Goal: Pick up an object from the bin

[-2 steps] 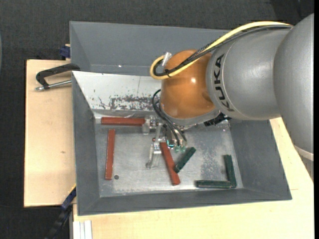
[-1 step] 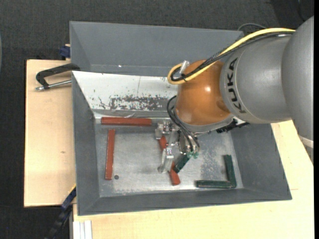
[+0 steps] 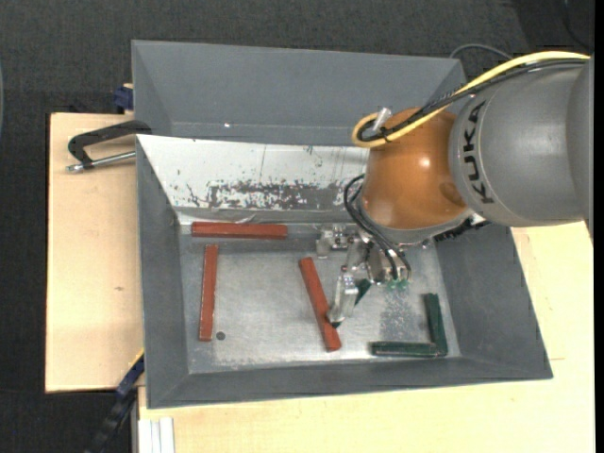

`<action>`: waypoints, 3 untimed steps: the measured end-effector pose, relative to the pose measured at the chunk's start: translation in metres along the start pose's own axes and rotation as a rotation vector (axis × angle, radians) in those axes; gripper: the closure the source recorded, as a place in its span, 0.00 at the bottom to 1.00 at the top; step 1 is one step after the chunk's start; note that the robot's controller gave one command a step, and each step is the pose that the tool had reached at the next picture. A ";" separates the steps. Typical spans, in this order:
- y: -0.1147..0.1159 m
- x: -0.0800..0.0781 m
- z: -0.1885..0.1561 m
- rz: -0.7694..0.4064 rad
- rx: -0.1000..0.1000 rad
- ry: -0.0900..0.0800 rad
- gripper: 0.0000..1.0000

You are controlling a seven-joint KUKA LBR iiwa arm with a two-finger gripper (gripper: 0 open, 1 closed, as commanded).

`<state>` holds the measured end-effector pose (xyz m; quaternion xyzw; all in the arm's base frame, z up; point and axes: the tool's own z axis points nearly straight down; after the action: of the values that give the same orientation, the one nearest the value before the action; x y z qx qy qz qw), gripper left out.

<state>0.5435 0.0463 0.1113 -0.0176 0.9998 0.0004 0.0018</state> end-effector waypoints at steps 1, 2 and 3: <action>-0.014 0.017 0.020 0.101 0.001 -0.001 0.00; -0.016 0.021 0.030 0.148 0.000 0.003 0.00; 0.026 0.033 0.033 0.224 0.001 0.002 0.00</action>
Offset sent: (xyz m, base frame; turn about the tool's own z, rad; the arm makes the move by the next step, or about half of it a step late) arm -0.0113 -0.0202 -0.0354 0.1560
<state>0.5100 0.0708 0.0779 0.0943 0.9955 0.0003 0.0009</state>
